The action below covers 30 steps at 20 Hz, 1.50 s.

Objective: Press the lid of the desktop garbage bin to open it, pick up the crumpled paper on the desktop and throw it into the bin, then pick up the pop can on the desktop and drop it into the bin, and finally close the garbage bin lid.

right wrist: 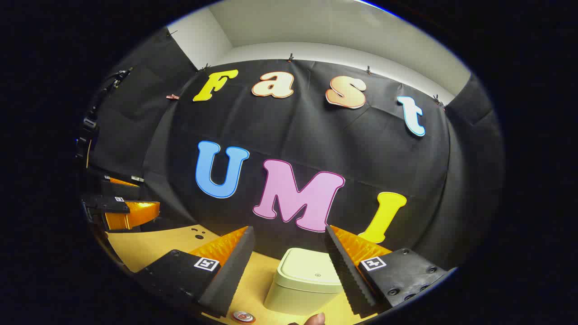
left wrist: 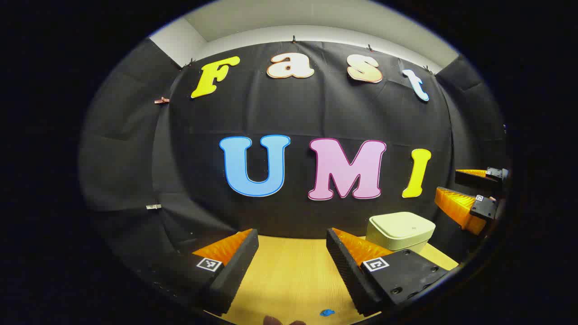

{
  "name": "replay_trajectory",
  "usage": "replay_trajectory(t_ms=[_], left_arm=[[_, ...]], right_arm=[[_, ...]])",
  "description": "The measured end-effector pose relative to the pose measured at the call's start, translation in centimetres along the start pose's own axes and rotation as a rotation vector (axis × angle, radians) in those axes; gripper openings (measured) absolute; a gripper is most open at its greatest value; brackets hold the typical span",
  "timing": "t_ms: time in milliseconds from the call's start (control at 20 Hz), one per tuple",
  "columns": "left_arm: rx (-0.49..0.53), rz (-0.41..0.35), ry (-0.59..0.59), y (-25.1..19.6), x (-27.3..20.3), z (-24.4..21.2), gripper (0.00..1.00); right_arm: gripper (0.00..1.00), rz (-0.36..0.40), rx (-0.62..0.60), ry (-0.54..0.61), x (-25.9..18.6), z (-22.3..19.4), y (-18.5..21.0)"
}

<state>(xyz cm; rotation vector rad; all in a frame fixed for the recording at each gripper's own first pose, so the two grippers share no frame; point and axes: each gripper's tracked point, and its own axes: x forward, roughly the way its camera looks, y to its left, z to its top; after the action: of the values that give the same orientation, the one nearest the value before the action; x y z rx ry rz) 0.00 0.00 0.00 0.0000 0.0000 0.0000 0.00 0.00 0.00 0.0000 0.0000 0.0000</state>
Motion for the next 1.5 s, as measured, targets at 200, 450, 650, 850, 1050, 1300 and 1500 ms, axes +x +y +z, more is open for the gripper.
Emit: replay_trajectory(t_ms=[200, 450, 650, 850, 1050, 1300, 1500], left_arm=[[0.016, 0.003, -0.005, 0.0, 0.4, 0.1, 0.97], [0.012, -0.01, -0.004, -0.1, 1.0, 0.0, 0.97], [0.013, -0.039, 0.0, -0.6, 1.4, -0.7, 0.97], [0.039, -0.059, 0.004, -1.1, 1.5, -1.1, 0.98], [0.037, -0.062, 0.012, -1.9, 1.8, -1.3, 0.98], [0.042, -0.066, 0.011, -2.4, 2.2, -1.2, 0.98], [0.036, -0.071, 0.012, -2.7, 2.5, -1.1, 0.98]], right_arm=[[0.97, -0.007, 0.009, -0.012, 0.1, 0.2, -0.5], [0.97, -0.057, 0.025, -0.029, -0.3, 0.3, -2.0], [0.97, -0.084, -0.033, -0.027, -0.8, -0.2, -3.5], [0.98, -0.066, 0.0, 0.002, -1.2, -1.5, -3.4], [0.98, -0.049, 0.022, 0.036, -0.3, -2.6, -3.7], [0.96, -0.003, 0.057, 0.065, 0.9, -3.1, -3.7], [0.24, -0.007, 0.106, 0.098, 1.7, -3.7, -4.9]])
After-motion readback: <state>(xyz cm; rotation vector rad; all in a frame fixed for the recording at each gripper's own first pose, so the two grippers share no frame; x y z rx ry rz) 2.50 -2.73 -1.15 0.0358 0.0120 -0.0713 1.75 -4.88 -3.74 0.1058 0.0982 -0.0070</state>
